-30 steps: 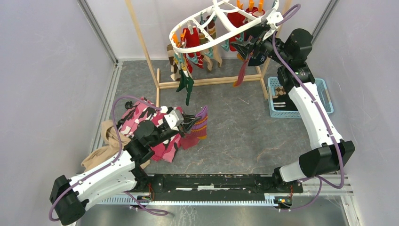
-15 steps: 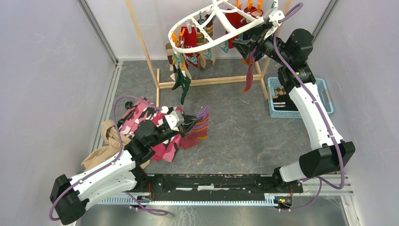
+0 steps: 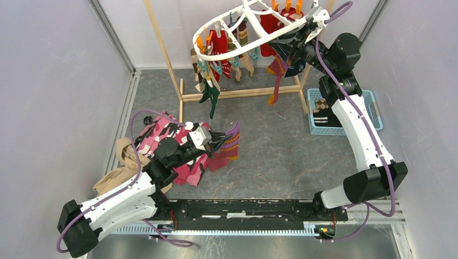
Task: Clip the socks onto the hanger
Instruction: Open the clamp at the hanger.
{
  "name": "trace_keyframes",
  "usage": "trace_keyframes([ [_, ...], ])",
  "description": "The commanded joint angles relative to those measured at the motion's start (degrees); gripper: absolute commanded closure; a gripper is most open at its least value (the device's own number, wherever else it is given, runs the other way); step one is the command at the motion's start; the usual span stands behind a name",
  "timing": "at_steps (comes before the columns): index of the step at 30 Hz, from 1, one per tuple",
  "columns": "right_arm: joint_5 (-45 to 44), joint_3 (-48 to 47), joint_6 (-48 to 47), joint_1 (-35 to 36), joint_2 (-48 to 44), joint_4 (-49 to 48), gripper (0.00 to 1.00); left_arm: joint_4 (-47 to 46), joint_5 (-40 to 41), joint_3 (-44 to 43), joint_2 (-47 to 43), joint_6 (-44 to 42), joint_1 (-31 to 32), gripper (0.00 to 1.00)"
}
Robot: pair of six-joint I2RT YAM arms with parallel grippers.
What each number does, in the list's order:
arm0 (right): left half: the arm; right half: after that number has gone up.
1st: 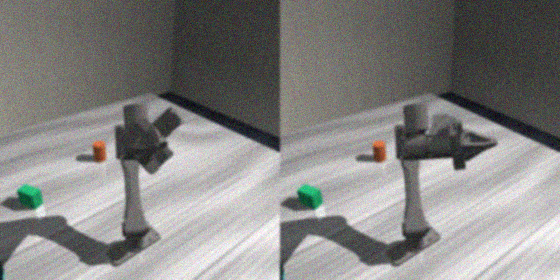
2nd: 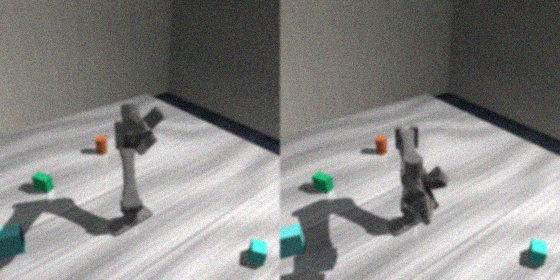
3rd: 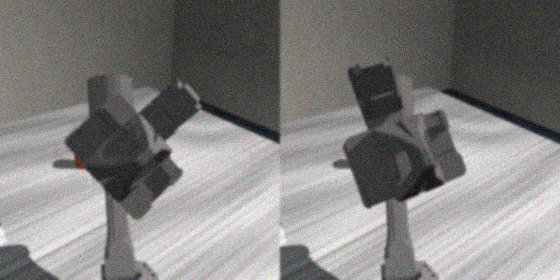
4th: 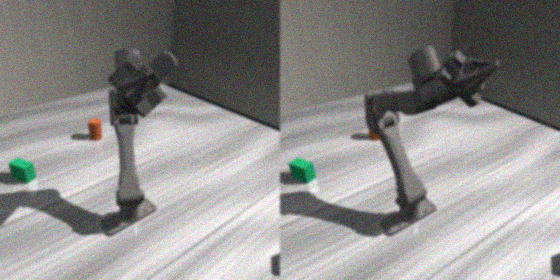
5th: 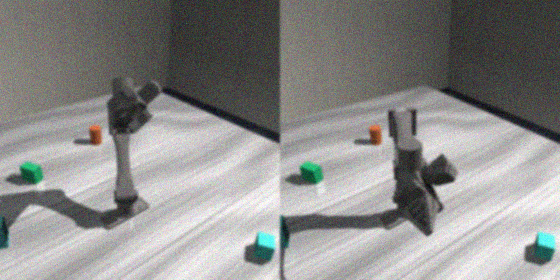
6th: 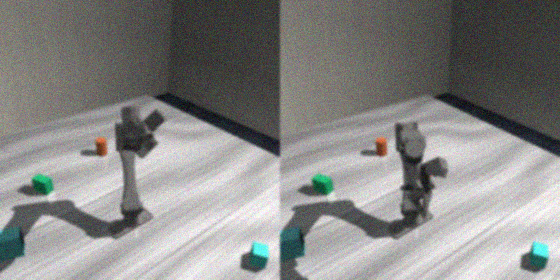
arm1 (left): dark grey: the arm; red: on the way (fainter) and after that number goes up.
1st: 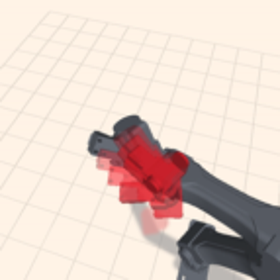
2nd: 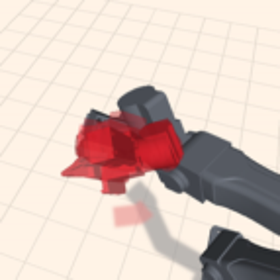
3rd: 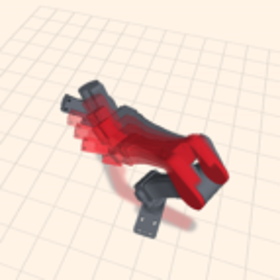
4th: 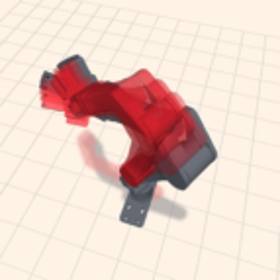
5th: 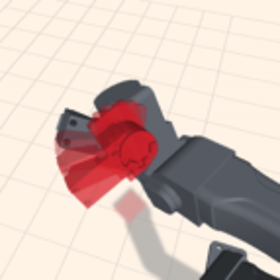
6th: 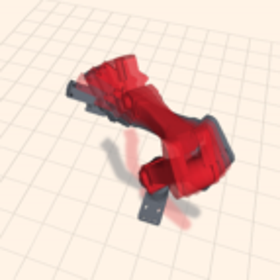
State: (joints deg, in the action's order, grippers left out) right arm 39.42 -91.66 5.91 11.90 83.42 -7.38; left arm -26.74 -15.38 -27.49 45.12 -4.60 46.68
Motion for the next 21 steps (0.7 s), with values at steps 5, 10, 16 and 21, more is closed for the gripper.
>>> trace_keyframes([
  [5,1.68,-1.38,0.98,0.12,-0.10,-3.21,0.76,-3.01,-1.18,-3.38,0.65,1.71,-0.08,0.98],
  [10,2.07,-0.64,1.74,0.12,-0.44,-3.41,0.82,-3.46,-2.24,-7.83,4.88,1.76,-0.01,0.98],
  [16,1.96,0.03,2.58,0.09,-0.59,-3.61,0.83,-5.27,-0.01,-16.72,13.99,2.29,1.07,0.98],
  [21,1.65,0.43,3.30,0.11,-0.37,-3.83,0.83,-6.25,7.26,-24.84,22.49,-1.23,4.87,0.98],
])
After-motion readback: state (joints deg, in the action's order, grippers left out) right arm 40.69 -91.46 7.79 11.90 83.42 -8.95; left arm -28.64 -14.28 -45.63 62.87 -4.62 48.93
